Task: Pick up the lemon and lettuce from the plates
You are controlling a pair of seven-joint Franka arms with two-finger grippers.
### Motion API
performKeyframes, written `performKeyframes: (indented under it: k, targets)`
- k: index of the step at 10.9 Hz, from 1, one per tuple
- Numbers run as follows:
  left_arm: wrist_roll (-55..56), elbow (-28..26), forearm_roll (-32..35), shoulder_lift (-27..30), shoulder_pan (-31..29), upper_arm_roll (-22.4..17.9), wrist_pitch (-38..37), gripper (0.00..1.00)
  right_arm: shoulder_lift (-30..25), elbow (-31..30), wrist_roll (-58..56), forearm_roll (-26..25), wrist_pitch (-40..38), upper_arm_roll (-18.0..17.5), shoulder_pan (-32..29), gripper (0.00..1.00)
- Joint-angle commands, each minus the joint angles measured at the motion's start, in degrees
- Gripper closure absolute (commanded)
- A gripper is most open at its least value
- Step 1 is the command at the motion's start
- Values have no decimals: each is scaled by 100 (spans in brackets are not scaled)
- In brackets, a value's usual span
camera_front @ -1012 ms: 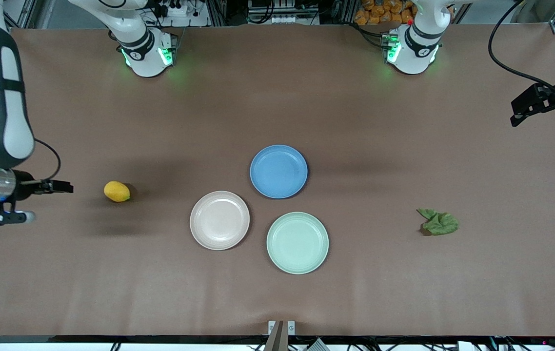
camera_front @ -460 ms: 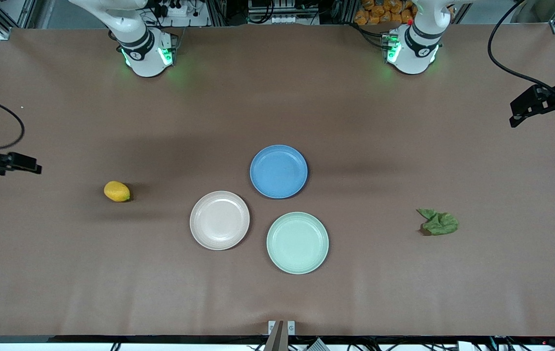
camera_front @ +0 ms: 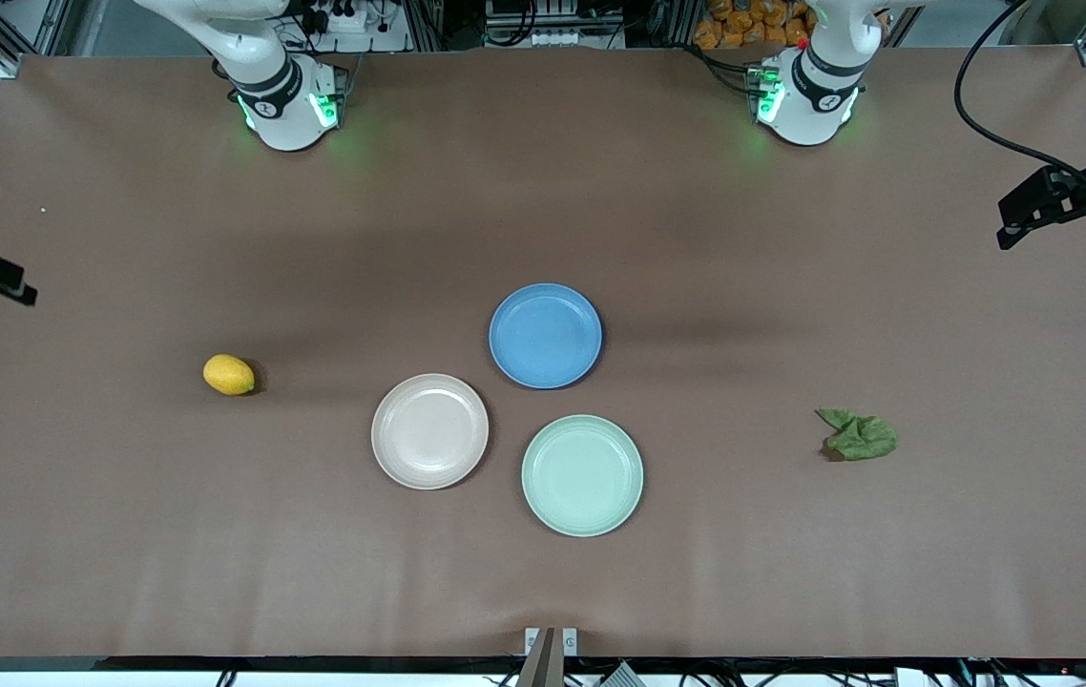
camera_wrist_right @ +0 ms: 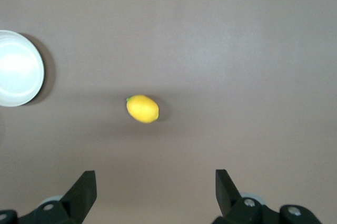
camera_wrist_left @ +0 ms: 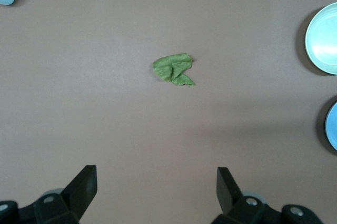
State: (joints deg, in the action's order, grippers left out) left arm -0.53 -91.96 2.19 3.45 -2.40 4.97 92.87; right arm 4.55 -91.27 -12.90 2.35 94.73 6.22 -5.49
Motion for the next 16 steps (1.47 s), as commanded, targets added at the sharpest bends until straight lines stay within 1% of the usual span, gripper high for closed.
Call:
performKeyframes:
  k: [1, 3, 5, 13, 16]
  targets:
    - [71, 73, -148, -11, -15, 13, -67, 0, -77, 409, -19, -60, -613, -59, -102, 0]
    - [71, 73, -148, -11, -15, 13, -67, 0, -103, 426, -19, -60, -622, -59, -119, 0]
    - [71, 82, -148, -11, -24, 13, -67, 0, -112, 426, -46, -51, -666, 54, -119, 0]
    - [71, 73, -148, -11, -24, -4, -67, 0, -95, 541, 7, -77, -710, 11, 4, 0]
    - [71, 73, -148, -11, -24, -4, -67, 0, -95, 541, 24, -297, -798, 20, 355, 0]
